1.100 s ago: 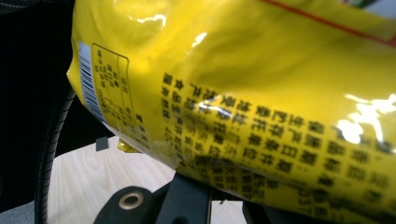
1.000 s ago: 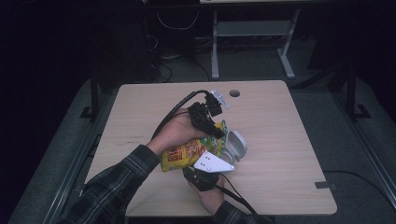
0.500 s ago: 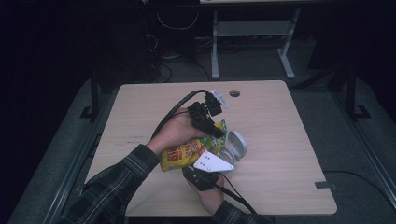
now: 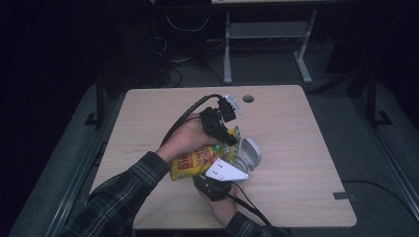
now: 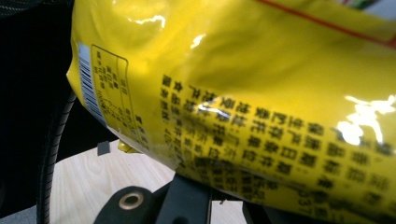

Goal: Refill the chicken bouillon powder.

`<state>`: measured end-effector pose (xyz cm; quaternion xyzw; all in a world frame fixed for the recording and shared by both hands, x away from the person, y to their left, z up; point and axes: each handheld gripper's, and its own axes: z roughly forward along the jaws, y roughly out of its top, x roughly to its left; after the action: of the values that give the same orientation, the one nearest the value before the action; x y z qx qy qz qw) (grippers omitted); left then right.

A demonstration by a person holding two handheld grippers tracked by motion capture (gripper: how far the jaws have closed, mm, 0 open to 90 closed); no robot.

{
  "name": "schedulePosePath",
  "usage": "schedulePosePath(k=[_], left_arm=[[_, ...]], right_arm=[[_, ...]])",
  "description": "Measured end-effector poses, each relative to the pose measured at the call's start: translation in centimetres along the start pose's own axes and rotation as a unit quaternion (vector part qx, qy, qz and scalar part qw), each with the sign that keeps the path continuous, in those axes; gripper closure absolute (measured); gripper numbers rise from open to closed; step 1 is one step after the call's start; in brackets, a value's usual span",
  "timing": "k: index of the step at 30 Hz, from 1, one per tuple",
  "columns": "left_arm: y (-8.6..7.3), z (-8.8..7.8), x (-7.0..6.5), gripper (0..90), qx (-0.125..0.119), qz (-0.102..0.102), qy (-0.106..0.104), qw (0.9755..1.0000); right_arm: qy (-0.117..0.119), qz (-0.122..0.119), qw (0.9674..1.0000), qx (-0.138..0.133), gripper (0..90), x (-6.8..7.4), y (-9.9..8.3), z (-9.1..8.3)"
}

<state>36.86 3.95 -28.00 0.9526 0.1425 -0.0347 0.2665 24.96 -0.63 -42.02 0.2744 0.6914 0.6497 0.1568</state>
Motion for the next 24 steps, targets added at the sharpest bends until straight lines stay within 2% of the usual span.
schedulePosePath(k=[24], left_arm=[[0.42, 0.07, -0.02, 90.0, 0.008, 0.004, 0.002, 1.0000]], right_arm=[[0.002, 0.008, 1.0000, -0.003, 89.8, -0.12, 0.15, -0.06]])
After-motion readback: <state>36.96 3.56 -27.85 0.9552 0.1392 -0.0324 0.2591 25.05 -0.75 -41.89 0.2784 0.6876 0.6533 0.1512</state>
